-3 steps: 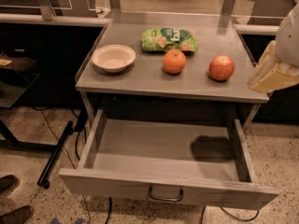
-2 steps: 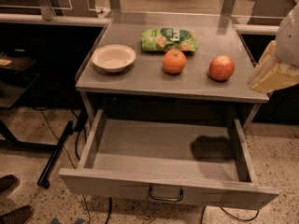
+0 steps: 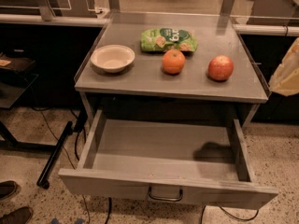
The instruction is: Close top drawer
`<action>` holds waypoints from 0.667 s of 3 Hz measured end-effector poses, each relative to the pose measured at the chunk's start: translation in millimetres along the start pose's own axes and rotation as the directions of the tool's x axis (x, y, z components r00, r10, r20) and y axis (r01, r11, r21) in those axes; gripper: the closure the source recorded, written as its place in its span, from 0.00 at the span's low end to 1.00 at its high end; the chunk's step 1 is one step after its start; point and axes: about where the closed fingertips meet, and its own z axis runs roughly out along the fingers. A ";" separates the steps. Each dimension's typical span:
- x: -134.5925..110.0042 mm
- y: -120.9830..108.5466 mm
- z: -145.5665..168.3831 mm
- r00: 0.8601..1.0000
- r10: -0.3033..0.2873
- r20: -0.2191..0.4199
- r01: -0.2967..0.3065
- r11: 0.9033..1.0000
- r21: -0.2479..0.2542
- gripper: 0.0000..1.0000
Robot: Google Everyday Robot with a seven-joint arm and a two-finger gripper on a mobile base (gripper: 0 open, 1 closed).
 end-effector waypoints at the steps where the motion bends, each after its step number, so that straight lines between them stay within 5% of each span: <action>1: 17.2 15.2 25.8 0.998 0.040 -0.051 -0.043 0.998 -0.043 1.00; 2: 37.4 23.1 60.8 0.990 0.067 -0.122 -0.080 0.991 -0.106 1.00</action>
Offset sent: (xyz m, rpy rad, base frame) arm -0.0164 -0.0368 -0.1069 -0.0772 0.2519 -0.1179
